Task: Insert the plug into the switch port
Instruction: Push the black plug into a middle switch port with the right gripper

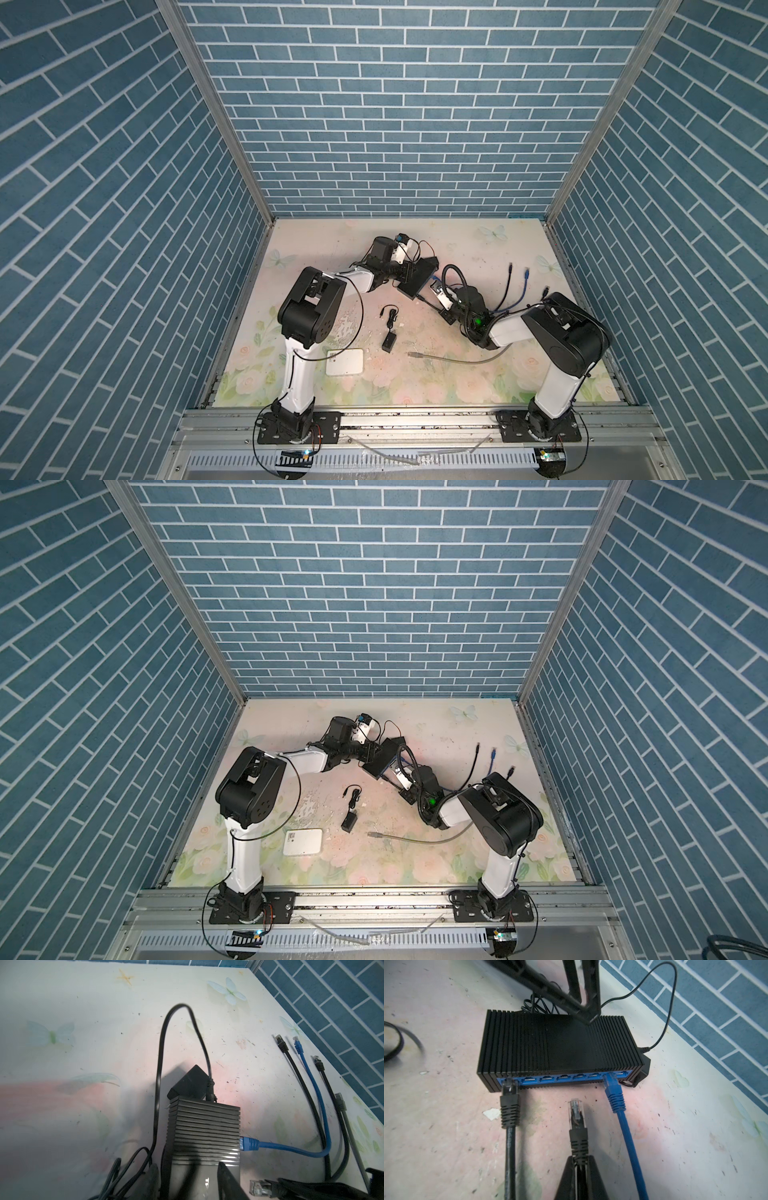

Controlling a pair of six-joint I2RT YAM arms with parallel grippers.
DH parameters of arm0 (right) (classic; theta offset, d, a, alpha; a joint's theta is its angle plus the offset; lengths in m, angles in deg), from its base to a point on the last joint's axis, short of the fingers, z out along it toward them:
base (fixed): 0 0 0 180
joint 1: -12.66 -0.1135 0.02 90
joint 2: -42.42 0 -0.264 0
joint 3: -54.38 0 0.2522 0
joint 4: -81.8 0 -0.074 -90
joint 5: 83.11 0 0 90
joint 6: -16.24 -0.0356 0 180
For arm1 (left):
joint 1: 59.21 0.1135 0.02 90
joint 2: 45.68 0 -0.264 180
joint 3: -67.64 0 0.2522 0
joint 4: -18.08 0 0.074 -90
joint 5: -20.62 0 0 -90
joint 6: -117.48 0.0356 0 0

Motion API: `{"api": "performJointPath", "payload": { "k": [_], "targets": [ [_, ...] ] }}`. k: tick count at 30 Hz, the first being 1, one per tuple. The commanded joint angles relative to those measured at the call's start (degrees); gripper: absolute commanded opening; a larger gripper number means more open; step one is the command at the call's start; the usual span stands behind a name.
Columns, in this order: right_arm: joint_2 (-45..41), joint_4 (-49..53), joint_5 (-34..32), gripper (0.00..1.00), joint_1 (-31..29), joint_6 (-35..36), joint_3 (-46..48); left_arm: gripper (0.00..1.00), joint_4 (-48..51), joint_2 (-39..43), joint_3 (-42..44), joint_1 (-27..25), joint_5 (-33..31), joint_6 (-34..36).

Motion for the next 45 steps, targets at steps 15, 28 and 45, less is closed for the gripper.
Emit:
{"api": "performJointPath", "payload": {
  "k": [15,28,45],
  "targets": [
    [0.55,-5.95,-0.73,0.00,0.03,-5.27,3.02,0.47,-1.28,0.58,5.16,-1.77,5.13,0.19],
    [1.35,-6.67,-1.15,0.00,0.03,-5.88,4.36,0.54,13.21,3.03,3.02,-3.74,1.35,9.16],
    [2.67,-11.27,2.33,0.00,-1.05,-5.39,8.05,0.53,12.59,2.34,2.32,-4.50,1.77,8.36]
  ]
}}
